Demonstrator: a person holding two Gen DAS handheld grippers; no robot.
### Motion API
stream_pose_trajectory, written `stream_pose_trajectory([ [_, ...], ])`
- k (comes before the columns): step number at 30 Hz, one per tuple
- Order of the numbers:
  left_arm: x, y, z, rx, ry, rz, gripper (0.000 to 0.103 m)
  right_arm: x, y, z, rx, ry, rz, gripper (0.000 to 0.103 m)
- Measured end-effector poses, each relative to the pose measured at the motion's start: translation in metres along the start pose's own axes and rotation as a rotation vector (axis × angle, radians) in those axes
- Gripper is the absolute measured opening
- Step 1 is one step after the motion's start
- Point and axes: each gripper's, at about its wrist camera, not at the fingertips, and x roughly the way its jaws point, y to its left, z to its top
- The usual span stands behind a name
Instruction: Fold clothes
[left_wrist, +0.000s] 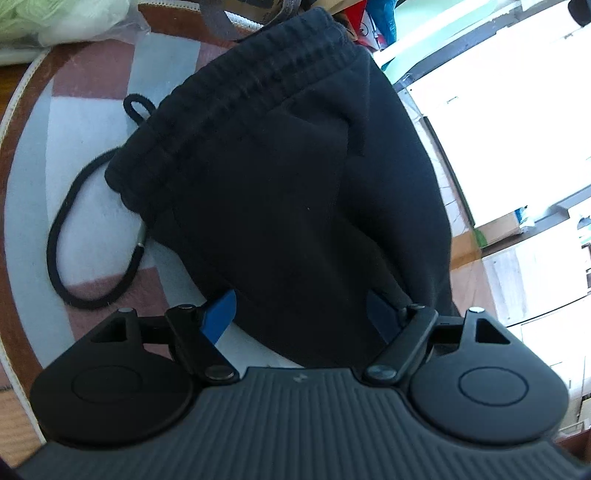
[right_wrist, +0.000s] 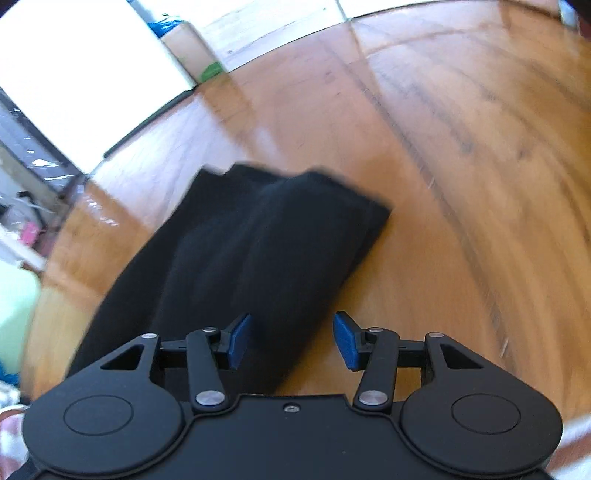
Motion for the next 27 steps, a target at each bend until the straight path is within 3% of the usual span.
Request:
stream_pose_trajectory([
  [3, 0.007, -0.002, 0.010, -0.048, 0.000, 0.025, 0.078, 0.011, -0.014, 0.019, 0.046, -0.053, -0.013, 0.070],
  [6, 0.017, -0.006, 0.012, -0.045, 0.007, 0.045, 0.082, 0.018, -0.024, 0.025, 0.094, -0.113, 0.026, 0.070],
  [7, 0.021, -0.007, 0.012, -0.043, 0.008, 0.045, 0.085, 0.021, -0.025, 0.025, 0.091, -0.129, 0.034, 0.058],
  [8, 0.026, -0.008, 0.011, -0.040, 0.010, 0.043, 0.088, 0.024, -0.022, 0.024, 0.067, -0.136, 0.027, 0.053],
  [10, 0.033, -0.010, 0.012, -0.034, 0.012, 0.029, 0.097, 0.026, -0.013, 0.024, -0.006, -0.145, -0.001, 0.015],
  [12, 0.039, -0.013, 0.014, -0.029, 0.007, 0.028, 0.097, 0.018, 0.001, 0.024, -0.086, -0.172, -0.039, 0.010],
  [13, 0.040, -0.013, 0.016, -0.036, -0.002, 0.025, 0.093, 0.010, 0.007, 0.025, -0.112, -0.190, -0.053, 0.009],
  [14, 0.036, -0.015, 0.018, -0.027, -0.042, 0.038, 0.077, -0.003, 0.014, 0.027, -0.120, -0.207, -0.068, 0.009],
  [15, 0.032, -0.018, 0.019, -0.016, -0.087, 0.054, 0.029, -0.020, 0.018, 0.030, -0.091, -0.223, -0.065, 0.009],
  [16, 0.029, -0.024, 0.025, 0.013, -0.093, 0.105, 0.019, -0.045, 0.017, 0.032, -0.037, -0.249, -0.023, 0.008],
  [18, 0.022, -0.033, 0.034, 0.063, -0.105, 0.086, 0.019, -0.100, 0.014, 0.027, 0.006, -0.323, 0.042, 0.008],
  [21, 0.020, -0.039, 0.041, 0.103, -0.068, 0.117, 0.019, -0.149, 0.008, 0.006, -0.002, -0.410, 0.013, 0.008],
  [23, 0.023, -0.032, 0.039, 0.048, -0.040, 0.104, 0.023, -0.147, 0.003, -0.007, -0.072, -0.404, -0.076, 0.008],
  [25, 0.024, -0.020, 0.035, -0.030, -0.021, 0.084, 0.036, -0.129, -0.002, -0.016, -0.126, -0.346, -0.153, 0.008],
  [27, 0.021, -0.004, 0.026, -0.104, -0.006, 0.082, 0.046, -0.116, -0.012, -0.017, -0.104, -0.279, -0.173, 0.008],
])
